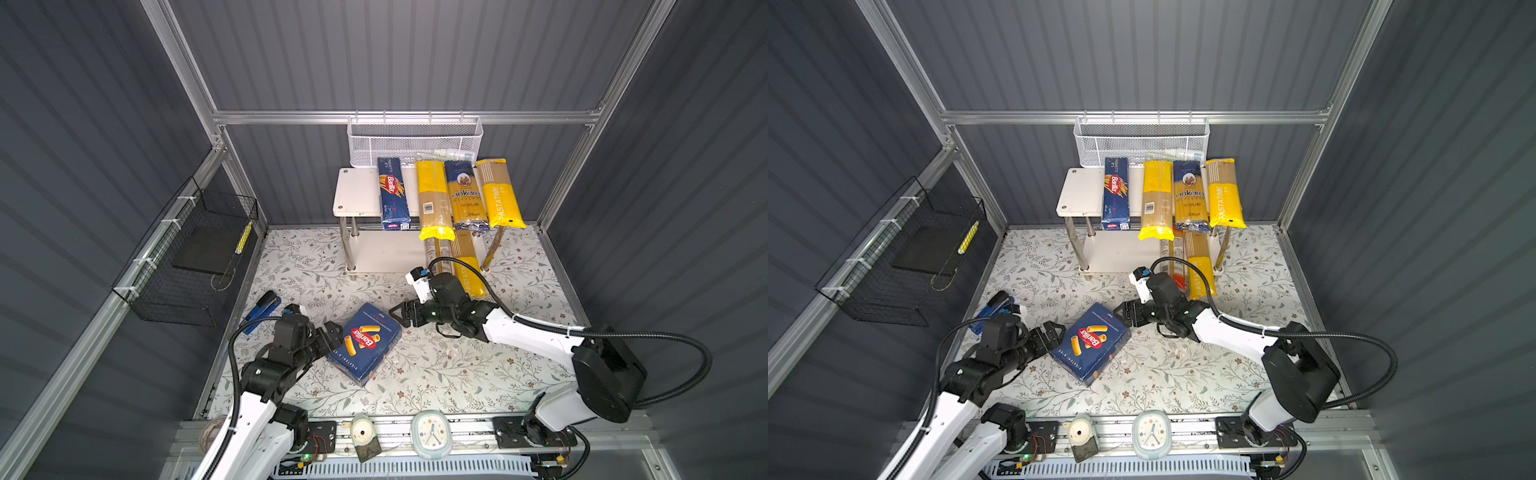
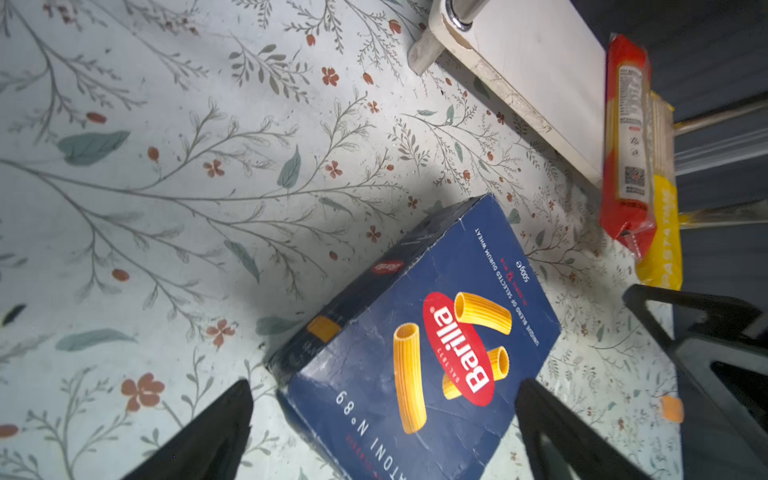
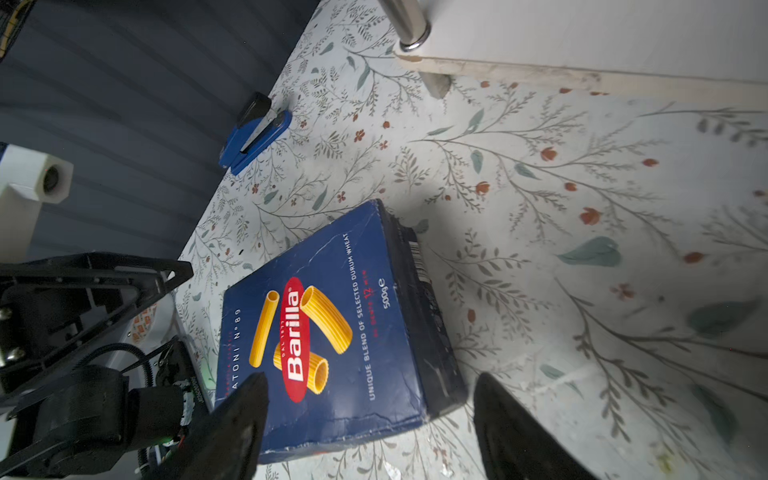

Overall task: Place and organize the pasta boxes and bags onto the shelf
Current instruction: 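Grip the blue rigatoni box from opposite ends with both grippers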

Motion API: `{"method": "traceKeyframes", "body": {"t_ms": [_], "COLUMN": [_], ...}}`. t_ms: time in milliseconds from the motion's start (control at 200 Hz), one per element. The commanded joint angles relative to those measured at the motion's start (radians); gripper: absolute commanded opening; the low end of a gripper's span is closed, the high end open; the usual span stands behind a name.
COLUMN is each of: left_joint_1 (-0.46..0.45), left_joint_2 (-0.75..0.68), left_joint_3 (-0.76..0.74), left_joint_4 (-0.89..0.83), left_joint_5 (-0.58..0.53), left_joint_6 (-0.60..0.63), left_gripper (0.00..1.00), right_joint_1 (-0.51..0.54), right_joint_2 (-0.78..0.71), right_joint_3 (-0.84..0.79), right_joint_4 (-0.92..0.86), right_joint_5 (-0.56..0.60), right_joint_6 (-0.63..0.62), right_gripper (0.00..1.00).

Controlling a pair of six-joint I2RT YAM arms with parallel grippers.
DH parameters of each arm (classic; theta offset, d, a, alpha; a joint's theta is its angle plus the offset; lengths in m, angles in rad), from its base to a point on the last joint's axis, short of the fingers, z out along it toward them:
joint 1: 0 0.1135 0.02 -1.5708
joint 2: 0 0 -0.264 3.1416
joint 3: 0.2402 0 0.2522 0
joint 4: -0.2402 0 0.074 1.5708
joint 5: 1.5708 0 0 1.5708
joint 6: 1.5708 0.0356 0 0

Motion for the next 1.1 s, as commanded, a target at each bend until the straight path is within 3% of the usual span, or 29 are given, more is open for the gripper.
{"method": "traceKeyframes", "body": {"t_ms": [0,220,450,625,1095], "left_joint_1": [0.0,-0.001,0.0,-0.001,-0.002], "left_joint_2": [-0.025,-0.074,-0.105,-0.085,0.125], "left_joint_3": [-0.047,-0.109,-0.147,-0.232,-0.207], "left_joint_4": [-0.044,-0.008,-0.022,0.165,0.499], "left_joint_5": [0.047,0.083,0.109,0.204,0.288], "left_joint_6": [-0.138,-0.197,-0.194,-0.223,-0.123], "left_gripper": [1.0,1.0,0.99,1.0,1.0], "right_joint_1": [-0.01,-0.019,-0.011,-0.009,0.036], "right_joint_2": [0.071,0.196,0.225,0.214,0.125], "right_joint_3": [0.039,0.089,0.068,0.031,-0.094], "right_joint_4": [0.038,0.108,0.113,0.124,0.168], "right_joint_5": [-0.105,-0.207,-0.207,-0.199,-0.156], "right_joint_6": [-0.03,0.006,0.014,0.03,0.111], "right_gripper": [0.79,0.79,0.79,0.79,0.78]}}
